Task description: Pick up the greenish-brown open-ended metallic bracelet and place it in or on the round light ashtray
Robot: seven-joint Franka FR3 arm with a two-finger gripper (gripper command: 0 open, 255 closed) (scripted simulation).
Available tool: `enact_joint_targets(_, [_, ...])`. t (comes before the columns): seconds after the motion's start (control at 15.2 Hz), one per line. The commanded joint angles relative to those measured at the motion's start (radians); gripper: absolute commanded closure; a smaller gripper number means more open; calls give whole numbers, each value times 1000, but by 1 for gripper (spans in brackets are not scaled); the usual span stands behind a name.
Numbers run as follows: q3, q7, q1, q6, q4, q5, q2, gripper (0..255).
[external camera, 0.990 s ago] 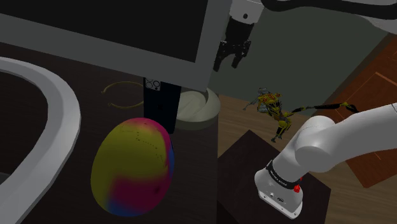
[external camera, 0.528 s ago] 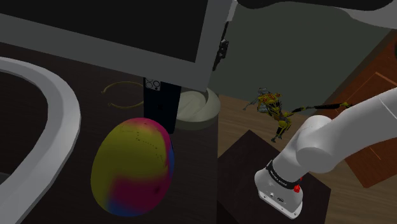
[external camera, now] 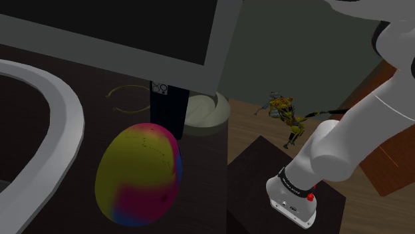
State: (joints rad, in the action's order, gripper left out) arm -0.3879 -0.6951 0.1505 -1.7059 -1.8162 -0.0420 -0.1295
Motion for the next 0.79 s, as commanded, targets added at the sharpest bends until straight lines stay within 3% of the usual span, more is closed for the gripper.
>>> enact_joint_targets(0.0, [-28,-45,15,7,77,21,74,0])
enact_joint_targets(0.33, [-77,-145,68,38,266,86,247,0])
enact_joint_targets(0.73, [-74,-143,66,-46,175,82,238,0])
